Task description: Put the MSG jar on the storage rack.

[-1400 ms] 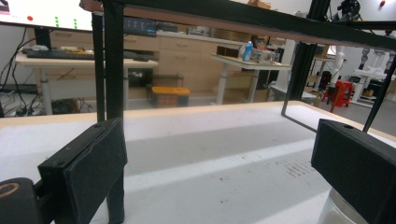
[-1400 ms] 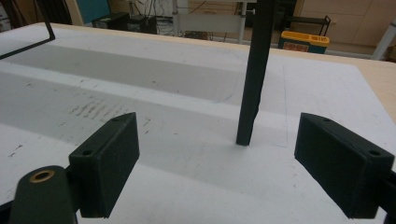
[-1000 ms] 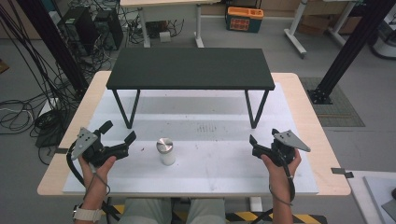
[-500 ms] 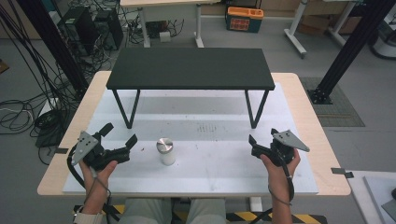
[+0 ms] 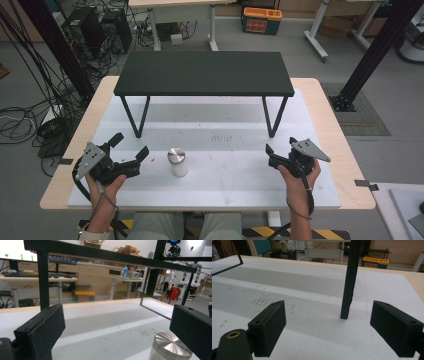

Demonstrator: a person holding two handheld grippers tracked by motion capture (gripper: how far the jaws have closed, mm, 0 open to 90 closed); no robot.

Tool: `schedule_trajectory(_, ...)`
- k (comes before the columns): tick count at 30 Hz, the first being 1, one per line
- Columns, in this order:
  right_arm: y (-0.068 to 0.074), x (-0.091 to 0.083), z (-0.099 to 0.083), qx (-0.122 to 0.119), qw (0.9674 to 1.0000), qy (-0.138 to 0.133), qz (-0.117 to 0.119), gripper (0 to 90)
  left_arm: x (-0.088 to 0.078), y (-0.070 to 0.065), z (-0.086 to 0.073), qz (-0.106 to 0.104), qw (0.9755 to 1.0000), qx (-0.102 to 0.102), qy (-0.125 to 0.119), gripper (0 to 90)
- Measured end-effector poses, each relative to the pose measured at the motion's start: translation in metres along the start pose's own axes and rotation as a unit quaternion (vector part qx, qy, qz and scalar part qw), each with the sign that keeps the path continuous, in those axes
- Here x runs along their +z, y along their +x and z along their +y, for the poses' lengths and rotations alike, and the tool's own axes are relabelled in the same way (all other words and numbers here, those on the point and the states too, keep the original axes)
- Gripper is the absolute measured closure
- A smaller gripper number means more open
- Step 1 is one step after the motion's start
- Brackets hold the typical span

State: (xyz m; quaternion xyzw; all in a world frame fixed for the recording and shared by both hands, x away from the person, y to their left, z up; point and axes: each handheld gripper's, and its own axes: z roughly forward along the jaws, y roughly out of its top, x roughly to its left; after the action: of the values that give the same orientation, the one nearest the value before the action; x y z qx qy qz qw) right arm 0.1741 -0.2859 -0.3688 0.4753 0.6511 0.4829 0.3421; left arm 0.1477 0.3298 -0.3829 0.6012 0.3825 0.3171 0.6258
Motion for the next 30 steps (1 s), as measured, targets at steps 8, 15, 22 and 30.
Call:
schedule_trajectory(8, 0.0, 0.0, 0.001, -0.001, 1.0, 0.001, 0.0, 12.8, -0.001, -0.007, 0.001, -0.003, 1.0, 0.005, 0.0, 0.3)
schedule_trajectory(15, 0.001, 0.0, 0.0, 0.001, 1.0, -0.003, -0.004, 12.8, -0.001, -0.015, -0.001, -0.011, 0.9999, 0.009, -0.002, 0.3)
schedule_trajectory(22, 0.001, -0.001, -0.001, 0.001, 1.0, -0.002, -0.005, 12.8, 0.002, -0.019, -0.003, -0.026, 0.9996, 0.011, -0.005, 0.3)
schedule_trajectory(30, 0.002, -0.001, -0.003, 0.003, 1.0, -0.002, -0.005, 12.8, 0.011, -0.026, -0.005, -0.05, 0.9986, 0.02, 0.005, 0.4)
